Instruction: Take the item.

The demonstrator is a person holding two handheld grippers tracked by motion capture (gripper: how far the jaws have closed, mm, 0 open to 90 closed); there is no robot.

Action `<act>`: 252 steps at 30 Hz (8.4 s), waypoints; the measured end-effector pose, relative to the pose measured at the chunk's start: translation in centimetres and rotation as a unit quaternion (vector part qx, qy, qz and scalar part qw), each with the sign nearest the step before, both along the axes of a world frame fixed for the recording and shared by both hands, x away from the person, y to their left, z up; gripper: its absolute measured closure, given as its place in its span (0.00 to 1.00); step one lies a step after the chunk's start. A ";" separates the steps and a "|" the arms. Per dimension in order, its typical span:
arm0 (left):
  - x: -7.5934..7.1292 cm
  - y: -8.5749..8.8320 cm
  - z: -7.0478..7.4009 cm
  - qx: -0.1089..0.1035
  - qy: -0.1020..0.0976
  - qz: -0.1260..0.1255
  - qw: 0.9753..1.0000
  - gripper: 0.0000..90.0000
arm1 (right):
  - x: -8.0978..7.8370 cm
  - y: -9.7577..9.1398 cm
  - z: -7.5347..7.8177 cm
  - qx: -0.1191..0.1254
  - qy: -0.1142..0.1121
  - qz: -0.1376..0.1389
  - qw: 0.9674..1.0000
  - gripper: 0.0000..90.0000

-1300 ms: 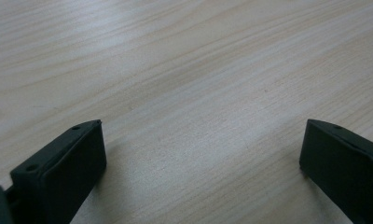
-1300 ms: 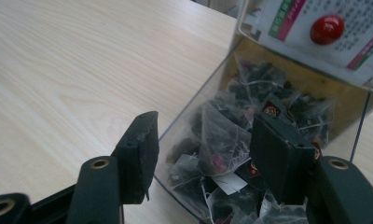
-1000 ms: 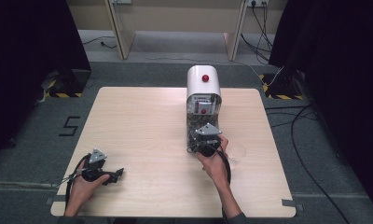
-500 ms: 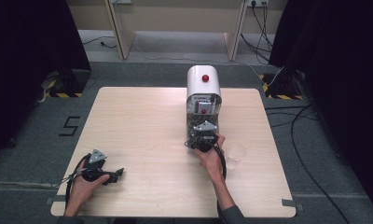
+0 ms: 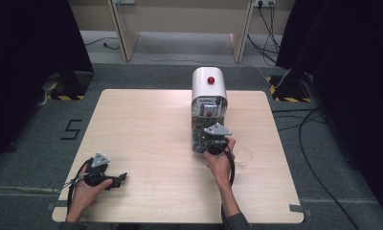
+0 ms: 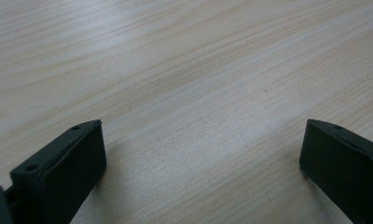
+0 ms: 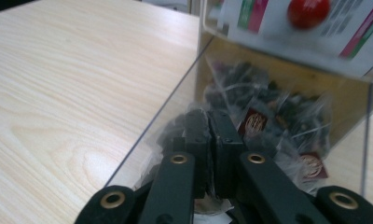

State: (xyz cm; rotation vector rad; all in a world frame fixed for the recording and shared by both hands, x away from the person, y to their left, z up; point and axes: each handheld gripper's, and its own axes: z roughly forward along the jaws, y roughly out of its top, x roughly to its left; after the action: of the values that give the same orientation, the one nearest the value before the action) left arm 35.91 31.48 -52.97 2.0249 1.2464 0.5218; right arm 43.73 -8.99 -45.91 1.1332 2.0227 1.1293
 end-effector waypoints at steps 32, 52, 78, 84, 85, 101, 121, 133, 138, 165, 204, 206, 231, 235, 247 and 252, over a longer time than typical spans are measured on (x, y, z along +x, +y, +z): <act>0.0 0.0 0.0 0.000 0.000 0.000 1.000 0.00 | -3.4 -1.1 8.5 0.046 -0.098 0.049 0.993 1.00; 0.0 0.0 0.0 0.000 0.000 0.000 1.000 0.00 | -5.6 -6.2 10.9 0.047 -0.110 0.071 0.990 1.00; 0.0 0.0 0.0 0.000 0.000 0.000 1.000 0.00 | -9.4 -11.6 9.4 0.043 -0.118 0.049 0.991 1.00; 0.0 0.0 0.0 0.000 0.000 0.000 1.000 0.00 | -9.1 -12.1 7.5 0.044 -0.103 0.038 0.993 1.00; 0.0 0.0 0.0 0.000 0.000 0.000 1.000 0.00 | -9.0 -12.2 7.2 0.046 -0.100 0.036 0.993 1.00; 0.0 0.0 0.0 0.000 0.000 0.000 1.000 0.00 | -8.3 -13.2 3.1 0.038 -0.059 0.016 0.997 1.00; 0.0 0.0 0.0 0.000 0.000 0.000 1.000 0.00 | -7.4 -13.3 0.5 0.028 -0.026 0.017 0.999 0.99; 0.0 0.0 0.0 0.000 0.000 0.000 1.000 0.00 | -7.2 -13.3 0.4 0.037 -0.029 0.021 0.999 0.90; 0.0 0.0 0.0 0.000 0.000 0.000 1.000 0.00 | -7.2 -12.8 0.6 0.024 -0.032 0.023 0.999 0.80; 0.0 0.0 0.0 0.000 0.000 0.000 1.000 0.00 | -7.1 -16.3 1.4 0.047 -0.040 -0.044 0.997 0.43; 0.0 0.0 0.0 0.001 0.000 -0.001 1.000 0.00 | -7.0 -19.3 0.7 0.092 -0.024 -0.088 0.992 0.39; 0.0 0.0 0.0 0.001 0.000 -0.001 1.000 0.00 | -7.0 -19.6 0.7 0.092 -0.024 -0.093 0.991 0.39; 0.0 0.0 0.0 0.001 0.000 -0.001 1.000 0.00 | -7.7 -21.1 -0.8 0.071 0.001 -0.109 0.992 0.37; 0.0 0.0 0.0 0.001 0.000 -0.001 1.000 0.00 | -7.8 -21.0 -1.4 0.059 0.017 -0.103 0.993 0.35; 0.0 0.0 0.0 0.001 0.000 -0.001 1.000 0.00 | -9.4 -21.6 -3.1 0.039 0.036 -0.105 0.993 0.27; 0.0 0.0 0.0 0.001 0.000 -0.001 1.000 0.00 | -10.3 -21.5 -3.6 0.033 0.038 -0.099 0.994 0.25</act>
State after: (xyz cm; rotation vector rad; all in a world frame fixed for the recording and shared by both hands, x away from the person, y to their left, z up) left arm 35.89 31.47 -52.97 2.0274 1.2439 0.5215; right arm 33.47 -30.51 -49.56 1.3962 1.8908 1.0744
